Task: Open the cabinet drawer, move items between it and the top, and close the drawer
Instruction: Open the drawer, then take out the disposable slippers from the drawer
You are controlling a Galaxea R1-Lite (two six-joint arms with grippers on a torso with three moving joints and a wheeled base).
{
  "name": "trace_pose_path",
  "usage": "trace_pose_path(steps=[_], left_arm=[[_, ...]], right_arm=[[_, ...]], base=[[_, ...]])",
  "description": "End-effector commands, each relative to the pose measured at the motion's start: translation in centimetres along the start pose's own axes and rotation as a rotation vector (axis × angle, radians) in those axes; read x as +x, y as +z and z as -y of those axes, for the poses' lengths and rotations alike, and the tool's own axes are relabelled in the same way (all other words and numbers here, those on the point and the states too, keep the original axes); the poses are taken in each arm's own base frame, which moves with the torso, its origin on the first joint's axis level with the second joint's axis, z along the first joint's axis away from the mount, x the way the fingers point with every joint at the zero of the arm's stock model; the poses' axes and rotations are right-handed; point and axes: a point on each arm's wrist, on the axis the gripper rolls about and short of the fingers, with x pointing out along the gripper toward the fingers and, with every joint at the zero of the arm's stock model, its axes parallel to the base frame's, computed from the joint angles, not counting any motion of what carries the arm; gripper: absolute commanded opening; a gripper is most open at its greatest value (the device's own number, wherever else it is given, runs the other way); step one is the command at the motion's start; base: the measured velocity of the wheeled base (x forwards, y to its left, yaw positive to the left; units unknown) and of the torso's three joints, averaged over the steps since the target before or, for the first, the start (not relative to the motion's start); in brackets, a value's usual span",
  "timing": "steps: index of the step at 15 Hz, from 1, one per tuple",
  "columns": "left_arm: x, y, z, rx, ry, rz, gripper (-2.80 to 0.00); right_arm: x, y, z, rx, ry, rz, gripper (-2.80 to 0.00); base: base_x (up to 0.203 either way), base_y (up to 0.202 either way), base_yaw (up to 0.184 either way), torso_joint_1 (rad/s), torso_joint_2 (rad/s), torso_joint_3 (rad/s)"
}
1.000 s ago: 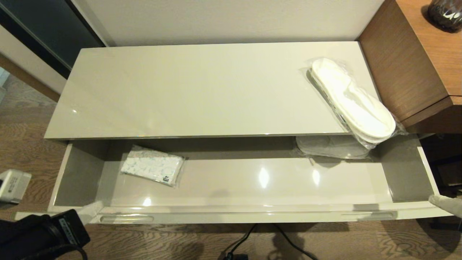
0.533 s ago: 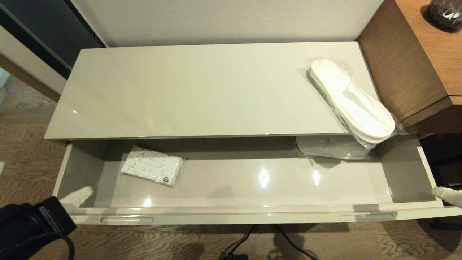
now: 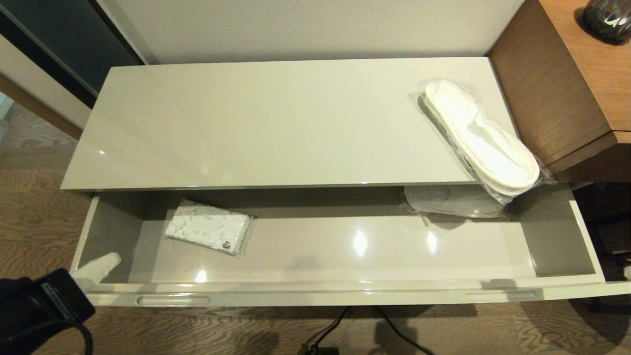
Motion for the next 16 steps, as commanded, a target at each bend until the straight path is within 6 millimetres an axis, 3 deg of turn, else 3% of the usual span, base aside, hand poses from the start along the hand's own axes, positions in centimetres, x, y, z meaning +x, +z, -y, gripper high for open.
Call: trace_pose_path(steps=[1,4,8,10,12,14,16], left_arm=[[-1.0,0.4,0.0,0.043,-0.014,0.045,-2.8],[-4.1,-0.2,-1.2,0.095,0.006,0.108,-2.8],[-11.2,-3.1,-3.6,0.139,0.01,0.088,-2.8],[-13.4,-2.9,-3.2,0.124,0.081,0.083,-2.8],[-14.4,-2.9,-2.3,0.122,0.093,0.078,-2.8],[-15.0,-4.8,-2.7,0.152,0.033,0.044,-2.8],[-14.0,-7.7,-4.0,0.26,0.033,-0.005,-2.8]], right_arm=[[-1.2,0.2,0.1,-0.007,0.013,0.033,-2.8],[-2.0,-0.1,0.5,-0.017,0.003,0.041,-2.8],[-2.3,0.1,0.4,-0.017,0.003,0.044,-2.8],[-2.4,0.1,0.5,-0.016,0.001,0.044,-2.8],[-2.7,0.0,0.6,-0.015,0.003,0.05,-2.8],[-3.0,-0.1,0.7,-0.014,0.005,0.055,-2.8],[-3.0,-0.4,0.8,-0.015,0.005,0.053,-2.8]], base=[[0.0,0.0,0.0,0.0,0.0,0.0],[0.0,0.0,0.0,0.0,0.0,0.0],[0.0,0.0,0.0,0.0,0.0,0.0],[0.0,0.0,0.0,0.0,0.0,0.0],[0.0,0.0,0.0,0.0,0.0,0.0],[0.0,0.0,0.0,0.0,0.0,0.0],[0.0,0.0,0.0,0.0,0.0,0.0]])
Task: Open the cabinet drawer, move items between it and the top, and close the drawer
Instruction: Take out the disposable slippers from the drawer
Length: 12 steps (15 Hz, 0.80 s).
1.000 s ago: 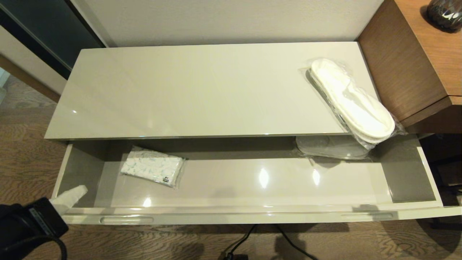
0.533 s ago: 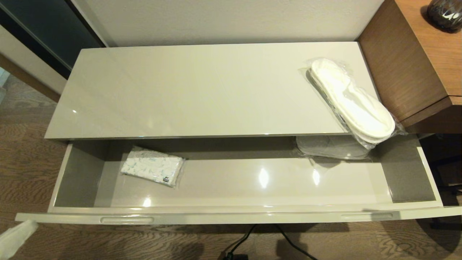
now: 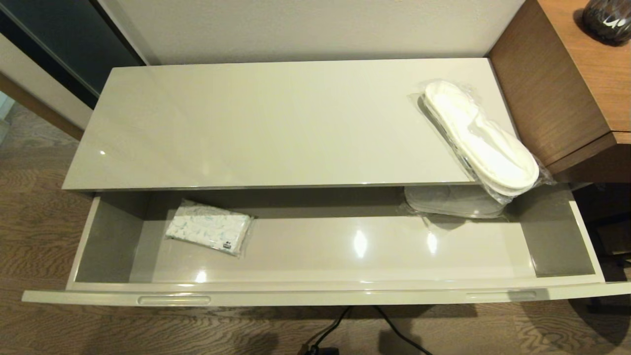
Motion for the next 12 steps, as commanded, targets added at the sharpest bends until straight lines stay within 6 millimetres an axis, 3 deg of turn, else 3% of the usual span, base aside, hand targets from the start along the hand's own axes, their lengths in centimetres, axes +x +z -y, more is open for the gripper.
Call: trace_pose_path(steps=[1,4,6,8,12], left_arm=[[0.6,-3.2,-0.6,0.108,-0.006,0.025,-2.8],[2.6,-4.7,-1.2,0.207,-0.011,0.12,-2.8],[4.2,-6.7,-1.9,0.238,0.042,0.168,-2.8],[4.8,-6.8,-2.1,0.247,0.087,0.268,-2.8],[4.8,-6.9,-2.1,0.237,0.088,0.271,-2.8]], right_arm=[[-0.2,-0.3,0.2,0.002,0.0,0.002,-2.8],[0.0,-0.5,0.1,0.0,0.007,-0.011,-2.8],[0.3,-0.7,0.2,0.0,0.005,-0.021,-2.8],[0.4,-0.8,0.2,-0.001,0.004,-0.024,-2.8],[0.0,0.0,0.0,-0.004,0.008,0.004,-2.8]], base=[[0.0,0.0,0.0,0.0,0.0,0.0],[0.0,0.0,0.0,0.0,0.0,0.0],[0.0,0.0,0.0,0.0,0.0,0.0],[0.0,0.0,0.0,0.0,0.0,0.0],[0.0,0.0,0.0,0.0,0.0,0.0]])
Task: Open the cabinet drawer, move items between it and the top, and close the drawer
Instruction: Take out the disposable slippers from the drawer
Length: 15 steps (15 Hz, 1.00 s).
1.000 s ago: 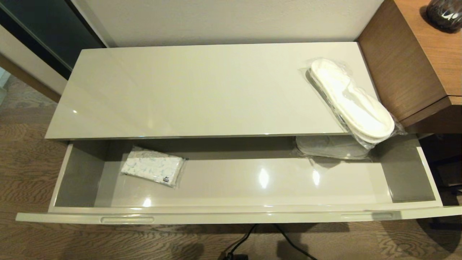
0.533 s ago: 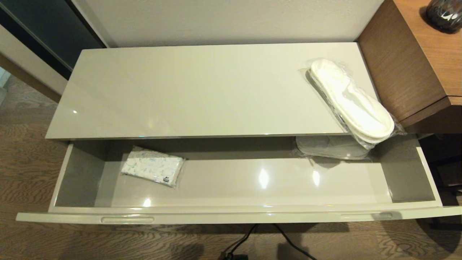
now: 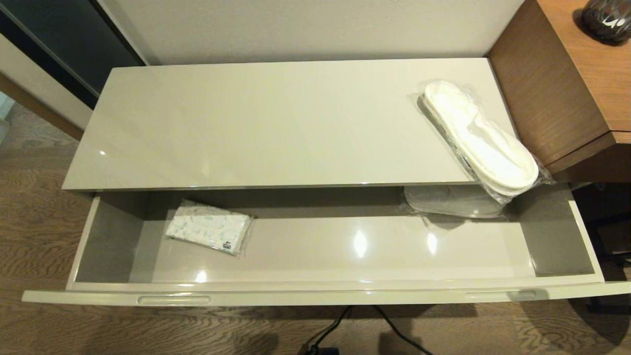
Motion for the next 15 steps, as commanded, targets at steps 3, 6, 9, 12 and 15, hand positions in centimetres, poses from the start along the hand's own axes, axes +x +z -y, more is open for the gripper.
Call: trace_pose_path(steps=[3,6,9,12,15], left_arm=[[0.0,-0.1,0.0,-0.001,0.001,-0.001,-2.8],[0.0,-0.1,0.0,-0.001,0.001,-0.001,-2.8],[0.0,-0.1,0.0,-0.001,0.001,-0.001,-2.8],[0.0,-0.1,0.0,-0.001,0.001,-0.001,-2.8],[0.0,-0.1,0.0,-0.001,0.001,-0.001,-2.8]], right_arm=[[-1.1,2.9,-0.9,-0.016,0.017,0.047,-2.8],[0.8,2.4,-1.1,-0.058,-0.012,-0.052,-2.8],[4.6,2.5,-1.9,-0.085,-0.006,-0.089,-2.8],[9.4,4.1,-3.4,-0.113,0.003,-0.08,-2.8],[14.5,5.8,-4.4,-0.243,-0.005,-0.005,-2.8]], base=[[0.0,0.0,0.0,0.0,0.0,0.0],[0.0,0.0,0.0,0.0,0.0,0.0],[0.0,0.0,0.0,0.0,0.0,0.0],[0.0,0.0,0.0,0.0,0.0,0.0],[0.0,0.0,0.0,0.0,0.0,0.0]])
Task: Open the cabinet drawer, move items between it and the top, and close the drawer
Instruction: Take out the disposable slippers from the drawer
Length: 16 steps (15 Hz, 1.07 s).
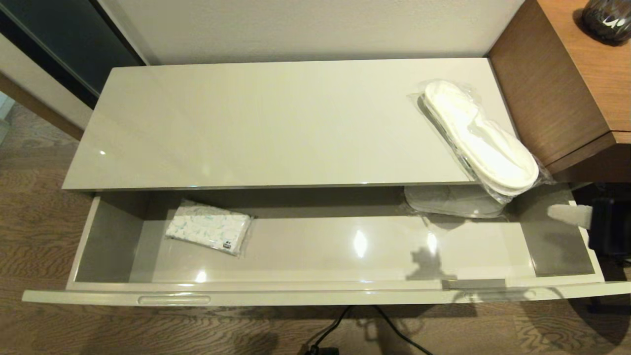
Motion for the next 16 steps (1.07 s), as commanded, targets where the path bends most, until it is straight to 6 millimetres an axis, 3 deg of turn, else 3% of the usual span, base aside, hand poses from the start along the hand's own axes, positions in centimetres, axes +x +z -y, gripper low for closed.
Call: trace_pose_path(steps=[1,4,5,12,16], left_arm=[[0.0,0.0,0.0,0.0,0.001,-0.002,-2.8],[0.0,0.0,0.0,0.0,0.001,-0.002,-2.8],[0.0,0.0,0.0,0.0,0.001,-0.002,-2.8],[0.0,0.0,0.0,0.0,0.001,-0.002,-2.8],[0.0,0.0,0.0,0.0,0.001,-0.002,-2.8]], right_arm=[[5.2,1.5,-0.1,-0.139,-0.045,0.043,-2.8],[7.1,2.7,-0.1,-0.182,-0.102,0.121,-2.8],[8.3,2.6,-0.1,-0.181,-0.145,0.111,0.0],[10.1,2.3,0.0,-0.171,-0.195,0.085,0.0],[11.8,3.7,0.0,-0.127,-0.323,0.265,0.0]], base=[[0.0,0.0,0.0,0.0,0.0,0.0],[0.0,0.0,0.0,0.0,0.0,0.0],[0.0,0.0,0.0,0.0,0.0,0.0],[0.0,0.0,0.0,0.0,0.0,0.0],[0.0,0.0,0.0,0.0,0.0,0.0]])
